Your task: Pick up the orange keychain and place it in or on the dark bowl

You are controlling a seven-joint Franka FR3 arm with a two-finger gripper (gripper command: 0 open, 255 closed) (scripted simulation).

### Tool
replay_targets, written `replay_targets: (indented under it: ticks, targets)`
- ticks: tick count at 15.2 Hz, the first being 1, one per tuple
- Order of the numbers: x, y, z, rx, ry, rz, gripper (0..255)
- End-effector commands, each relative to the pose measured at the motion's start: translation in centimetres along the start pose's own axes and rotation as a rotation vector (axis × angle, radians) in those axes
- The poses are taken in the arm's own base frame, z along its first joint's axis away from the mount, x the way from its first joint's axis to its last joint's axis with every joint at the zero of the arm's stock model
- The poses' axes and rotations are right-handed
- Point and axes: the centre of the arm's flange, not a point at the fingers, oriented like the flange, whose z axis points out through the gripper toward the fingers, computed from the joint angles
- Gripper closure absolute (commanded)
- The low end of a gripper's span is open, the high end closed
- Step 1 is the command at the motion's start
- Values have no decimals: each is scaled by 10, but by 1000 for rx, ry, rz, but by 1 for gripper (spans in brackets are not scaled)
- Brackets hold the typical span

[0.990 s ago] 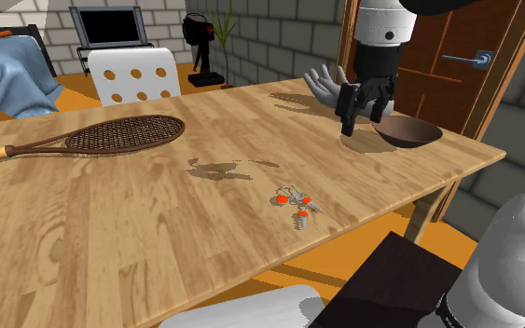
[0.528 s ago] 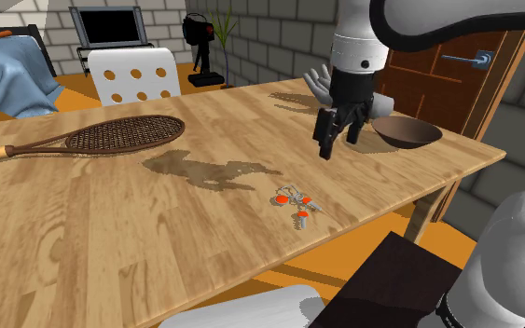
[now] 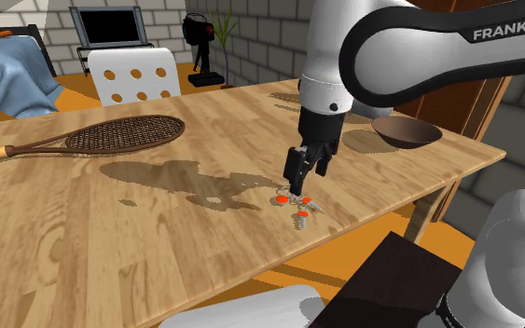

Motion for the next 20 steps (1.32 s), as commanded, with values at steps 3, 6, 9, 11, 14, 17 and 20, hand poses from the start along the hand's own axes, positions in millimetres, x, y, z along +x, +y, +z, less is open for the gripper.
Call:
replay_targets:
  ticks: [3, 6, 9, 11, 14, 17, 20]
  targets:
    - [0, -2, 20, 3, 1, -5, 0]
    - [0, -2, 39, 3, 1, -5, 0]
    - [0, -2, 39, 3, 1, -5, 0]
    - [0, -2, 39, 3, 1, -5, 0]
    - [0, -2, 39, 3, 1, -5, 0]
    - [0, -2, 39, 3, 1, -5, 255]
    - [1, 0, 42, 3, 2, -5, 255]
